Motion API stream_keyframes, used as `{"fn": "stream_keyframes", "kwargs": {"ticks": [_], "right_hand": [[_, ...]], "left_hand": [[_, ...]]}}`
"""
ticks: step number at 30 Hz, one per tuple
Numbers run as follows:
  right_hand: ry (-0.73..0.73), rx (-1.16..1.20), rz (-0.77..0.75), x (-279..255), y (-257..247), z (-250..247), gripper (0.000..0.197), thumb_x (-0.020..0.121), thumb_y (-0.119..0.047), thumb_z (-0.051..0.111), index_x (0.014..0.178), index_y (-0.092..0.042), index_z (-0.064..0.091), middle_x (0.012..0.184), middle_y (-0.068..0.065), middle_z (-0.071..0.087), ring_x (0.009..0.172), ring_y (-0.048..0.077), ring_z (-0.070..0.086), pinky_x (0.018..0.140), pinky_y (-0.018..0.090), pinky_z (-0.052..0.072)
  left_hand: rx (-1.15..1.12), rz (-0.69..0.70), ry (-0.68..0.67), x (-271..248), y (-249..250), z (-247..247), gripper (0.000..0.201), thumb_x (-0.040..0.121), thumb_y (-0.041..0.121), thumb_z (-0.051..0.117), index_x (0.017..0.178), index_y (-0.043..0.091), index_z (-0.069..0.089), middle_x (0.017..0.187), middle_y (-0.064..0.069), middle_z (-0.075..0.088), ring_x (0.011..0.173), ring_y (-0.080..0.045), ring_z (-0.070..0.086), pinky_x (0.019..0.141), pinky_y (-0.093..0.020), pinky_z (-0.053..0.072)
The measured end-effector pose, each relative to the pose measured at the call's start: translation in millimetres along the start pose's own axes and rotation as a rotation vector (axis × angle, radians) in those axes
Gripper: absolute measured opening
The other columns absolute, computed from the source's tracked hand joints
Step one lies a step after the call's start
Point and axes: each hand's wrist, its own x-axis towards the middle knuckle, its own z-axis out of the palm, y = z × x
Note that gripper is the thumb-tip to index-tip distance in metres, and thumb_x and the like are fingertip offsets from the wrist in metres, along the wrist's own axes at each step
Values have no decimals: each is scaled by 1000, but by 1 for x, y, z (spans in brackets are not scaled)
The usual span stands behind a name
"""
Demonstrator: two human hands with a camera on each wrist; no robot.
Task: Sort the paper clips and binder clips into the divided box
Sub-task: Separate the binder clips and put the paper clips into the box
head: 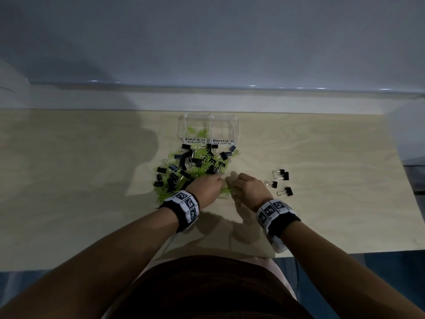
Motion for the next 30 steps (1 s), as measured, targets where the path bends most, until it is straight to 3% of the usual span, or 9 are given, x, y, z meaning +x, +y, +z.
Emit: {"fn": "stream_keyframes", "kwargs": {"ticks": [3,5,7,11,15,20,24,27,30], "right_hand": [[2,152,118,6,2,-5,15,74,-6,69,88,-9,73,88,11,68,79,27,62,73,33,52],[-19,259,219,12,1,-13,12,73,-5,72,83,-11,74,84,7,72,73,19,62,70,26,50],[-48,389,293,21,-3,-24,10,73,-3,74,79,-11,74,77,6,71,68,17,64,69,30,56],[11,496,266,59,-21,-54,16,75,-5,75,68,-19,70,70,1,70,63,16,67,67,31,59],[161,522,224,111,-48,-79,5,80,-6,68,78,-11,70,79,1,72,71,12,70,68,26,59],[215,416,257,163,-73,-85,8,77,-10,73,85,-13,72,88,3,72,79,13,66,79,28,57],[127,251,197,160,-72,-79,29,84,-9,64,113,-10,64,114,6,67,99,17,64,88,25,51],[143,203,72,121,-60,-73,21,87,-1,55,102,-9,68,104,9,69,87,19,65,79,22,52],[26,124,30,66,-34,-57,21,85,2,53,92,-9,70,96,10,68,84,23,63,81,34,54]], "left_hand": [[-281,-145,131,-10,-9,-7,22,89,12,56,109,10,65,107,-5,65,94,-20,62,84,-33,52],[-463,-247,219,-16,-17,-18,19,87,14,62,105,13,67,101,-1,68,88,-13,62,78,-24,53],[-576,-308,302,-17,-26,-37,16,87,14,63,102,13,68,96,3,67,81,-7,60,72,-13,48],[-647,-371,503,-1,-54,-77,9,85,13,65,94,11,66,92,0,69,77,-7,62,68,-9,46],[-593,-481,589,31,-73,-107,9,84,10,64,92,7,67,90,-4,69,76,-13,62,66,-13,45],[-488,-595,495,59,-84,-113,11,82,9,65,91,6,71,96,-13,71,89,-26,66,80,-29,53],[-347,-503,465,45,-75,-109,30,89,9,57,119,5,61,123,-13,62,112,-26,59,100,-32,44],[-295,-334,464,9,-53,-94,21,92,10,52,109,9,64,109,-7,64,96,-22,60,93,-29,46],[-251,-234,169,-22,-29,-56,12,91,20,54,93,14,65,92,2,60,80,-13,56,84,-34,53]]}}
